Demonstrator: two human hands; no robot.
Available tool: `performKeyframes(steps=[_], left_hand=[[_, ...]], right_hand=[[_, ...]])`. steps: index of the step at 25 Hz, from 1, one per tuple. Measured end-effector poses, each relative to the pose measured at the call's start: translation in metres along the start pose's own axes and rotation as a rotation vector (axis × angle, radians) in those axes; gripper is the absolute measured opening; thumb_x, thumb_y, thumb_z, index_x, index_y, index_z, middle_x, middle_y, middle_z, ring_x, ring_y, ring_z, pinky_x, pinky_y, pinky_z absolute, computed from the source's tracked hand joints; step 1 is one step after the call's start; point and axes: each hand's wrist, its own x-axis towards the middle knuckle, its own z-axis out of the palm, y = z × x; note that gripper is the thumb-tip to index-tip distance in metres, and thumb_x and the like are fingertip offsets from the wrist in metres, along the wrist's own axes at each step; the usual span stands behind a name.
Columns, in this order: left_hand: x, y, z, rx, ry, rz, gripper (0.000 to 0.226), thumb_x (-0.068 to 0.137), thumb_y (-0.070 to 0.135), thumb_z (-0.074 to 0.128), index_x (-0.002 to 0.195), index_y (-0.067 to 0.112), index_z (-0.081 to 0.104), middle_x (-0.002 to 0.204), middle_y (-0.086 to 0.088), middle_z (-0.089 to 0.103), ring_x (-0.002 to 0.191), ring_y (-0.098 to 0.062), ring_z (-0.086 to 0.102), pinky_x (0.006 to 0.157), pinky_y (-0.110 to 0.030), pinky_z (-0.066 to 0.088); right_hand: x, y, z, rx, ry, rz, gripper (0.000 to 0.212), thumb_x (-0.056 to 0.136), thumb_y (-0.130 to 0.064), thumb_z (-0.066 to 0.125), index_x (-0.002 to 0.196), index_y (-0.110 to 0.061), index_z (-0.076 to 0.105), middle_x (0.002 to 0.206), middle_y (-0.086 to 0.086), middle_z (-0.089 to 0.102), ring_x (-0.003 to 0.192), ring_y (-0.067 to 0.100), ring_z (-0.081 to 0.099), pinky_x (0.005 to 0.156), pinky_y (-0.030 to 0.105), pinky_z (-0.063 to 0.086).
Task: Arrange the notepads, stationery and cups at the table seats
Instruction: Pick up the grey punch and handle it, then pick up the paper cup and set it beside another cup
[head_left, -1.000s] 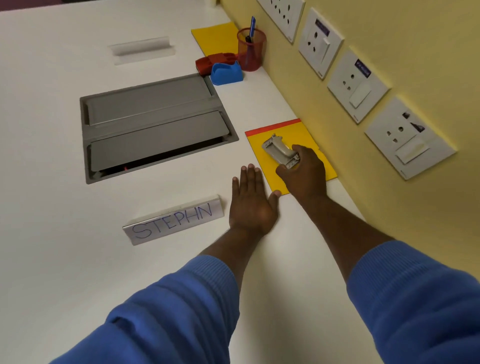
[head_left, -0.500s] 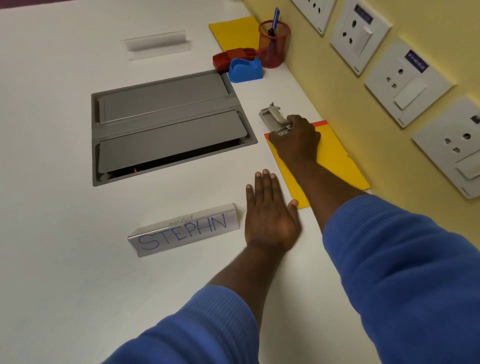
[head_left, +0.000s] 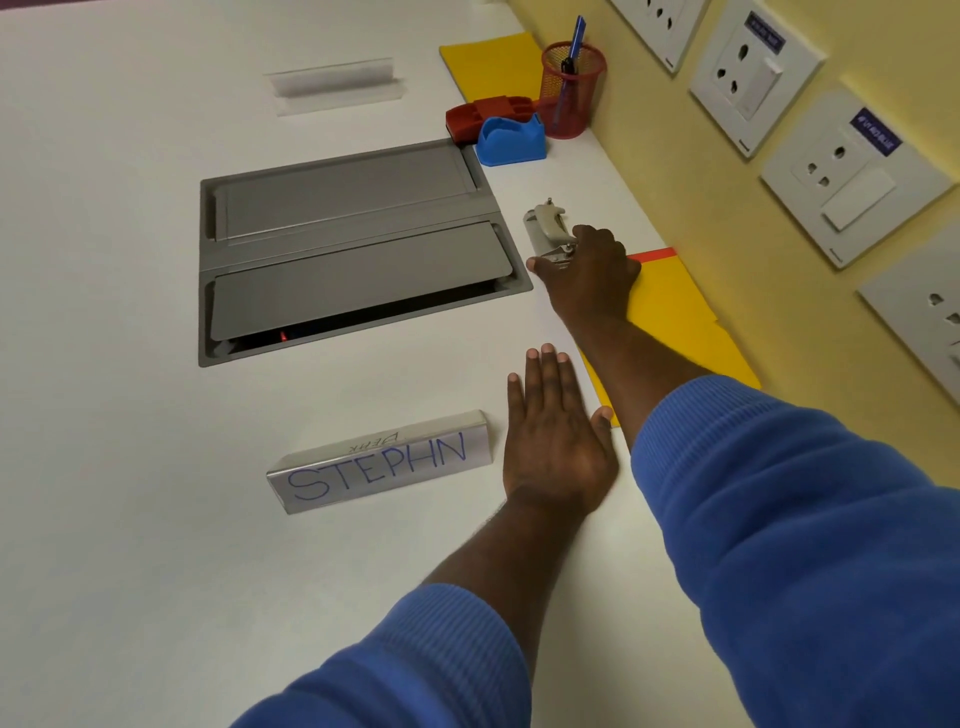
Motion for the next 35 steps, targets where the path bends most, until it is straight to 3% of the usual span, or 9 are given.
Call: performKeyframes(steps=[7,12,18,22,26,35], left_hand=[[0.002,0.000,0.007,-0.056,0.058,0.001,0.073,0.103,0.052,0.005,0.160,0.008,-0.011,0.168,-0.012,-0.018,0.154,-0.026,-0.022,0.126,-0.048,-0.007],[-0.001,0.002,0.003,-0.065,0.104,0.032,0.072,0.104,0.045,0.016,0.160,0.001,0.003,0.169,-0.017,-0.003,0.157,-0.029,-0.010,0.127,-0.047,-0.005],[-0.022,-0.007,-0.001,-0.039,0.062,0.166,0.074,0.103,0.049,0.011,0.161,0.004,0.003,0.170,-0.015,-0.005,0.157,-0.025,-0.010,0.127,-0.040,-0.009],[-0.076,-0.007,-0.012,-0.060,-0.051,0.178,0.072,0.107,0.050,0.017,0.161,0.008,-0.002,0.170,-0.010,-0.009,0.156,-0.021,-0.014,0.127,-0.036,-0.010],[-0.134,0.005,-0.037,-0.040,-0.024,0.193,0.073,0.107,0.053,0.018,0.162,0.008,0.000,0.169,-0.008,-0.009,0.156,-0.020,-0.016,0.126,-0.035,-0.012],[-0.271,-0.004,-0.105,0.066,0.028,0.231,0.074,0.107,0.056,0.021,0.162,0.009,0.004,0.169,-0.008,-0.007,0.157,-0.022,-0.013,0.128,-0.042,-0.001]], right_hand=[[-0.041,0.028,-0.020,-0.029,0.006,-0.086,0.077,0.091,-0.064,0.059,0.148,-0.015,0.044,0.154,0.009,0.046,0.144,0.028,0.040,0.117,0.048,0.027],[-0.086,0.054,-0.052,-0.051,-0.018,-0.116,0.077,0.094,-0.062,0.050,0.152,-0.012,0.041,0.158,0.009,0.042,0.149,0.025,0.033,0.124,0.052,0.016],[-0.163,0.080,-0.109,-0.096,-0.107,-0.135,0.080,0.095,-0.064,0.042,0.156,-0.012,0.033,0.165,0.008,0.030,0.155,0.024,0.021,0.125,0.054,0.010],[-0.213,0.096,-0.147,-0.141,-0.177,-0.126,0.086,0.095,-0.070,0.034,0.159,-0.013,0.027,0.168,0.006,0.023,0.156,0.023,0.016,0.126,0.055,0.009],[-0.264,0.097,-0.182,-0.194,-0.213,-0.141,0.086,0.096,-0.070,0.032,0.160,-0.013,0.025,0.168,0.007,0.020,0.157,0.023,0.015,0.125,0.057,0.009],[-0.368,0.041,-0.265,-0.111,-0.268,-0.203,0.089,0.094,-0.073,0.033,0.160,-0.013,0.024,0.170,0.006,0.015,0.157,0.022,0.012,0.125,0.057,0.009]])
